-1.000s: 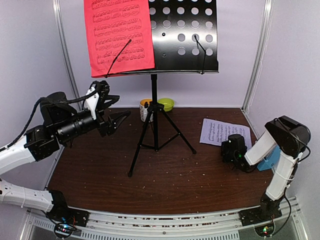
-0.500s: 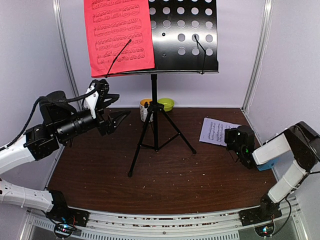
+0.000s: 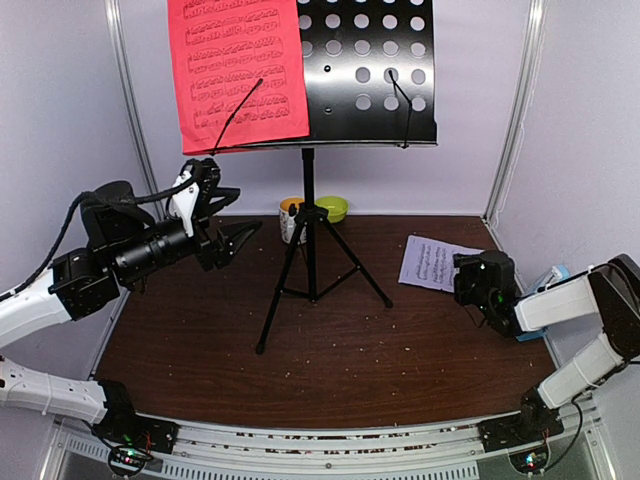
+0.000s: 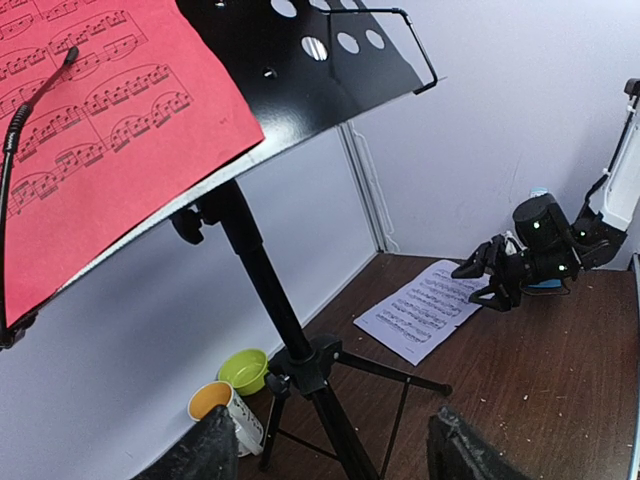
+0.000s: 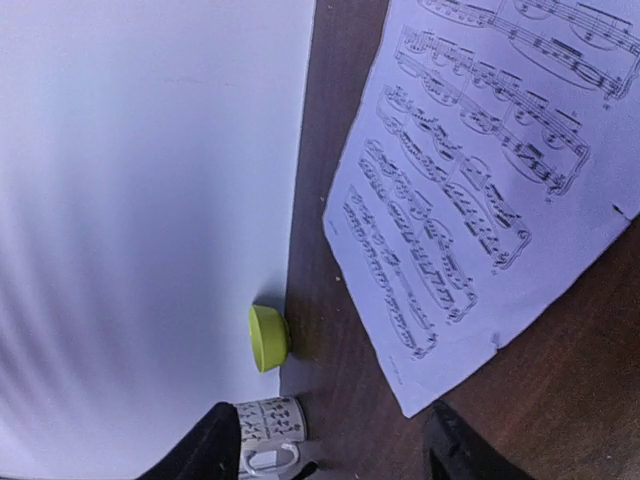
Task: Set up the instrument practice props
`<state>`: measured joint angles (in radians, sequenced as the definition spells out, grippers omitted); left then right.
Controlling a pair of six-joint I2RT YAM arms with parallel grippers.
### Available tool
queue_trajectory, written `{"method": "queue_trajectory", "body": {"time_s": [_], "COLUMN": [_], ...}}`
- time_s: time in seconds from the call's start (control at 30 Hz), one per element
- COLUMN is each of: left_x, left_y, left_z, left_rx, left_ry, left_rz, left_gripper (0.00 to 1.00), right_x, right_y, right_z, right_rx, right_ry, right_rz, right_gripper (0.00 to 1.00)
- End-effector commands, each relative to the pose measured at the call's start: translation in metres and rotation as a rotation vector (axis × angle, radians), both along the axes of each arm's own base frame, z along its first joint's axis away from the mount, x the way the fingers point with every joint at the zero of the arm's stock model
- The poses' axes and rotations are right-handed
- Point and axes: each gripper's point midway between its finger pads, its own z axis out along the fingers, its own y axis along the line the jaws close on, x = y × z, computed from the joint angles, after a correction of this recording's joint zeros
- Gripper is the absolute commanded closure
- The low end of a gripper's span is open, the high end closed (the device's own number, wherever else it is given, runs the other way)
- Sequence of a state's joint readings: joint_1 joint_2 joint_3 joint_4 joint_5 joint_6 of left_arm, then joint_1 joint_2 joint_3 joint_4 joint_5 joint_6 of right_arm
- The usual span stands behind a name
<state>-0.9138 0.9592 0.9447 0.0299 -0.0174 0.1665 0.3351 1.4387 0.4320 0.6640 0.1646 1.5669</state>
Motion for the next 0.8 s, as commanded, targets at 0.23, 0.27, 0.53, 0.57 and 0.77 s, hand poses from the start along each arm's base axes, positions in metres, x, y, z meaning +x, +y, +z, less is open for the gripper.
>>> {"method": "queue_trajectory", "body": {"time_s": [0.23, 0.27, 0.53, 0.57, 0.77], "left_x": [-0.008, -0.008, -0.006, -0.006, -0.003], "left_y": [0.000, 0.000, 0.000, 0.000, -0.002], "left_z": [0.031, 0.031, 0.034, 0.034, 0.031], "left_rx": [-0.081, -0.082, -0.078, -0.075, -0.052], "left_ry": [-0.055, -0.056, -0.069, -0.073, -0.083], "left_rz": [-0.032, -0.032, -0.022, -0.021, -0.011], "left_gripper": [0.33, 0.33, 0.33, 0.33, 0.33], "right_x": [-0.002, 0.000, 0.015, 0.016, 0.027], "right_y": [-0.009, -0.010, -0.004, -0.005, -0.004], "right_z": [-0.050, -0.052, -0.072, -0.074, -0.079], "right_rx": [0.089, 0.102, 0.180, 0.185, 0.192], "right_ry": [0.054, 0.047, 0.089, 0.102, 0.151], "right_rz": [-0.105, -0.119, -0.162, -0.171, -0.212], "right_gripper": [0.31, 0.32, 0.37, 0.38, 0.42]}}
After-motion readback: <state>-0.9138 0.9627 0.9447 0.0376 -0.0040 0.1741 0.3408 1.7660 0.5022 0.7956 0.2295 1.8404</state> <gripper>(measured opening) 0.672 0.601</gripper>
